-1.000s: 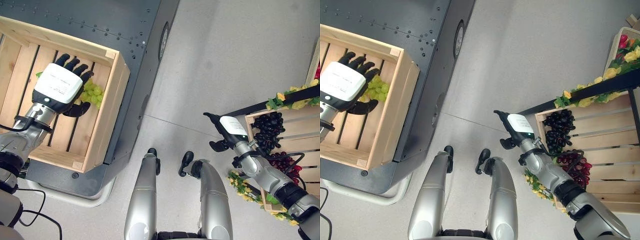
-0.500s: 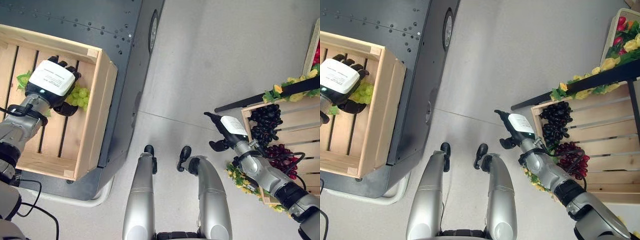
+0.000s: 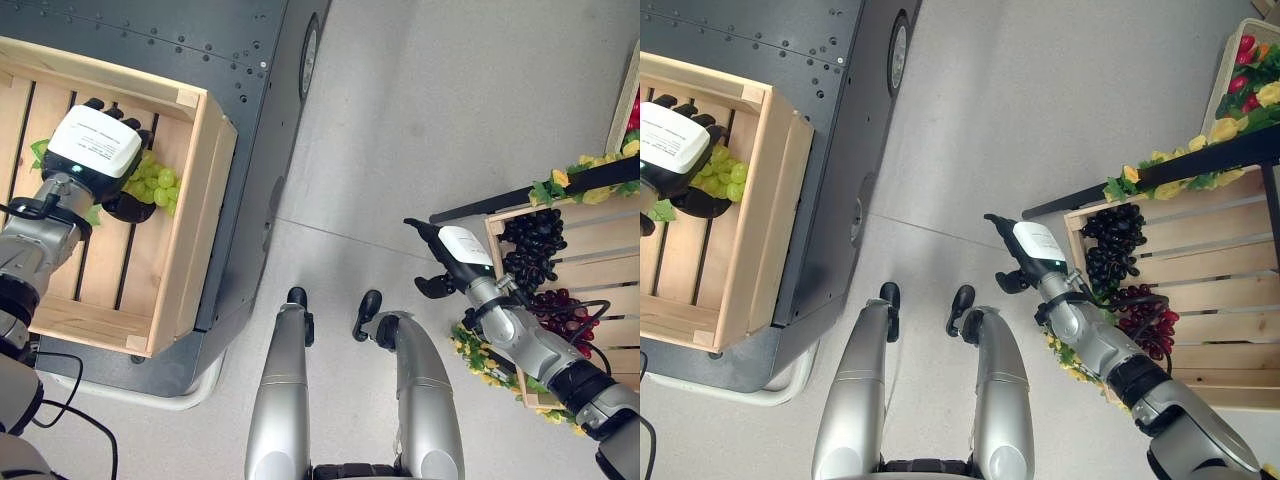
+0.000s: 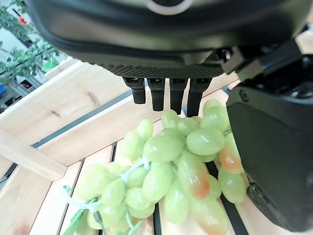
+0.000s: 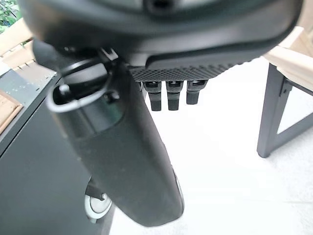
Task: Pick up the fruits from the basket on one side to the basket on the other side
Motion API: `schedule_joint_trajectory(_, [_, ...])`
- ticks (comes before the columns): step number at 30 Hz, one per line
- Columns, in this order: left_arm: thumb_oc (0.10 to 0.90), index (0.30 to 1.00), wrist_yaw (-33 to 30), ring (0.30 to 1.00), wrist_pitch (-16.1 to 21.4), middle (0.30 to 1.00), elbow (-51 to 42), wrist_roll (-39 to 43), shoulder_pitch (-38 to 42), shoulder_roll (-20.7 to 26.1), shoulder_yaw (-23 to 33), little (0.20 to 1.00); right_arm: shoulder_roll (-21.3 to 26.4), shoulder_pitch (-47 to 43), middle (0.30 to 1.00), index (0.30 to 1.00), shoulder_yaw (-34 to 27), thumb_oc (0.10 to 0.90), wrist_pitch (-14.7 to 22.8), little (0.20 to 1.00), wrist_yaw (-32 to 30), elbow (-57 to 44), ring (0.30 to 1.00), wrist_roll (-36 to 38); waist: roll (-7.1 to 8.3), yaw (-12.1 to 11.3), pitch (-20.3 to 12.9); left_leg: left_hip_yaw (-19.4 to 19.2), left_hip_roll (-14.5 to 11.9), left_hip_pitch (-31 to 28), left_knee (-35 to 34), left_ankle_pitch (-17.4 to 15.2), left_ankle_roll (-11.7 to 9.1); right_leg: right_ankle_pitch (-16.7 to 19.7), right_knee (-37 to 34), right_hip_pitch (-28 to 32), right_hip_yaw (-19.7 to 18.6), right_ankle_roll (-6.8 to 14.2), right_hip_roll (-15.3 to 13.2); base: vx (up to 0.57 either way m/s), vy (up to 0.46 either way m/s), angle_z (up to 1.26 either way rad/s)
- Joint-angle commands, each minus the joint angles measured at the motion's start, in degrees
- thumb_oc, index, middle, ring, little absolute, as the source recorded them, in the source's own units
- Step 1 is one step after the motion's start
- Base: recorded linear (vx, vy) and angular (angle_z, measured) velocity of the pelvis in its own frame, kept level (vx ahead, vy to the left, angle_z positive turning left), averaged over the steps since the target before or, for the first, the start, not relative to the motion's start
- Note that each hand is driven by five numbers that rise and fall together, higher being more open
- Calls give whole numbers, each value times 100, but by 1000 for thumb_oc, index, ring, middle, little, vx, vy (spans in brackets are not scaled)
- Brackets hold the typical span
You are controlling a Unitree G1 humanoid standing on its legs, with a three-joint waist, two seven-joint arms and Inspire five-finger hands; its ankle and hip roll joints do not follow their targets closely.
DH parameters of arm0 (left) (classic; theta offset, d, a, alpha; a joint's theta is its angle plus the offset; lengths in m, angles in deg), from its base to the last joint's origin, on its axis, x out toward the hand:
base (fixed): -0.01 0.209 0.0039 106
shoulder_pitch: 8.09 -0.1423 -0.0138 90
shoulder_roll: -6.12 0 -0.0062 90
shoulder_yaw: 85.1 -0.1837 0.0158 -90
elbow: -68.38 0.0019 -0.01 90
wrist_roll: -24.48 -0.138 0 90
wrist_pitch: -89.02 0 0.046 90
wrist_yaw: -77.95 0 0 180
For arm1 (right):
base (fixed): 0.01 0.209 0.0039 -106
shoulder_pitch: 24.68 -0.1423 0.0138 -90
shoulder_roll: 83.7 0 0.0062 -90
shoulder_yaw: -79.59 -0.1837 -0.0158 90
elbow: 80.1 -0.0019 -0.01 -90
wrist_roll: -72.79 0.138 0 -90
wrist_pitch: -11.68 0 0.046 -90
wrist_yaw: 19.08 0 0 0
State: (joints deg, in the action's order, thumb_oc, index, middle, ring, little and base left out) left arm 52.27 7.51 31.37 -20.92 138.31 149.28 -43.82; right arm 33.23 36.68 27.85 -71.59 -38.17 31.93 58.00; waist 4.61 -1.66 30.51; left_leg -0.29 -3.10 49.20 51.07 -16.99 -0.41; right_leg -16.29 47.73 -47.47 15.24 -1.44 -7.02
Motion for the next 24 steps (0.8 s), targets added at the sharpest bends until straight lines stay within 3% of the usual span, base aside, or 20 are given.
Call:
schedule_joint_trajectory(1, [569,554,319,554,-202,554,543,254,334,-9,-47,554,414,-125,900,900,-306,800,318,900,-185,-478,900,272,110,25,-72,-519,193,-364,-1073,384,456,214,-265,446,84,-15,160,-19,37,-3])
schedule_joint_trajectory(2, [400,300,354,300,-144,300,585,307,342,-35,-87,300,419,-157,900,900,-286,800,330,900,-180,-469,900,277,102,34,-72,-526,196,-367,-1076,380,458,215,-271,440,68,-13,161,-15,35,-2])
schedule_joint_trajectory(7, [400,300,305,300,202,300,722,514,446,-85,-201,300,433,-313,900,900,-205,800,379,900,-185,-358,900,285,64,52,-72,-568,194,-391,-1101,371,462,218,-309,442,44,-9,158,-12,22,0])
schedule_joint_trajectory(20, [400,300,68,300,338,300,599,452,372,-87,-50,300,401,-418,900,900,-242,800,457,900,-142,-268,900,321,41,21,-72,-576,202,-710,-1237,365,450,251,-459,726,5,17,186,-1,-2,0])
schedule_joint_trajectory(24, [400,300,238,300,387,300,579,840,421,-92,-21,300,445,-462,900,900,-259,800,492,900,-100,-246,900,406,-5,21,-72,-611,215,-967,-1300,342,457,239,-522,939,-55,19,183,0,0,0])
